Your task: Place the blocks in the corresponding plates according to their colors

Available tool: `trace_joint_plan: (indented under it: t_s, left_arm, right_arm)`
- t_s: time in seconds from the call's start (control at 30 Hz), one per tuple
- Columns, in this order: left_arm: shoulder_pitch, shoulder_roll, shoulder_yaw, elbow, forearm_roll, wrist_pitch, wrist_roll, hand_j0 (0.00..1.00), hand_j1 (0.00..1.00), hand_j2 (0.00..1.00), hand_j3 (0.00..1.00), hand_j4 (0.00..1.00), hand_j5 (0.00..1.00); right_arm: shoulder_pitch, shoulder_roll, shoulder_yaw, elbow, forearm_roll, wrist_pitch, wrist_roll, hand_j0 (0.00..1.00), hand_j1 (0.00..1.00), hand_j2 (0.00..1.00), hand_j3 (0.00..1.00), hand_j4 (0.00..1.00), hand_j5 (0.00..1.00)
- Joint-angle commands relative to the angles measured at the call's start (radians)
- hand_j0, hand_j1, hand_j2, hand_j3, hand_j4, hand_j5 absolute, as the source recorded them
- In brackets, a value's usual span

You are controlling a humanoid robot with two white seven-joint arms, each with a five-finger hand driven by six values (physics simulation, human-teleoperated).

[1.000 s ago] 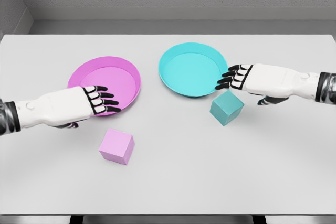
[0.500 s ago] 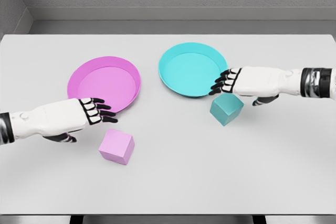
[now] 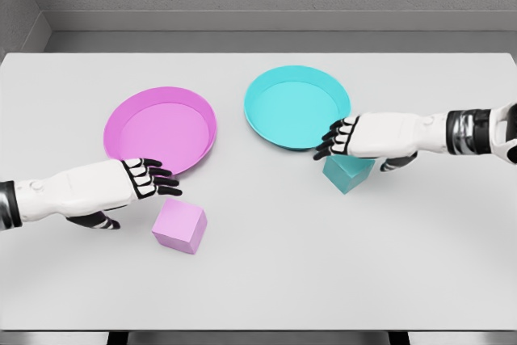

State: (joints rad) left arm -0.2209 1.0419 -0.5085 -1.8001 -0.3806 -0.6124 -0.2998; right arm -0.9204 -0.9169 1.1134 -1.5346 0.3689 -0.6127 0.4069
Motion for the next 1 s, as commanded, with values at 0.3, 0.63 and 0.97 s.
trace_joint_plan:
  t_s: [0.3,0.63,0.97]
  left_arm:
    - [0.008,-0.037,0.001,0.001,0.046,0.002,0.001,1.0,1.0,1.0,1.0,1.0,1.0]
    - [0.034,-0.045,-0.001,-0.001,0.074,0.002,0.002,1.0,1.0,1.0,1.0,1.0,1.0]
    - [0.068,-0.046,0.004,-0.001,0.1,0.002,0.004,1.0,1.0,1.0,1.0,1.0,1.0]
  right_arm:
    - [-0.011,0.044,0.022,0.047,-0.005,0.002,0.007,0.99,0.99,0.99,0.99,0.99,0.99]
    - [-0.014,0.073,0.037,0.087,-0.004,0.002,0.012,0.99,0.99,0.99,0.99,0.99,0.99]
    - [-0.014,0.089,0.051,0.106,0.005,0.002,0.012,0.99,0.99,0.99,0.99,0.99,0.99]
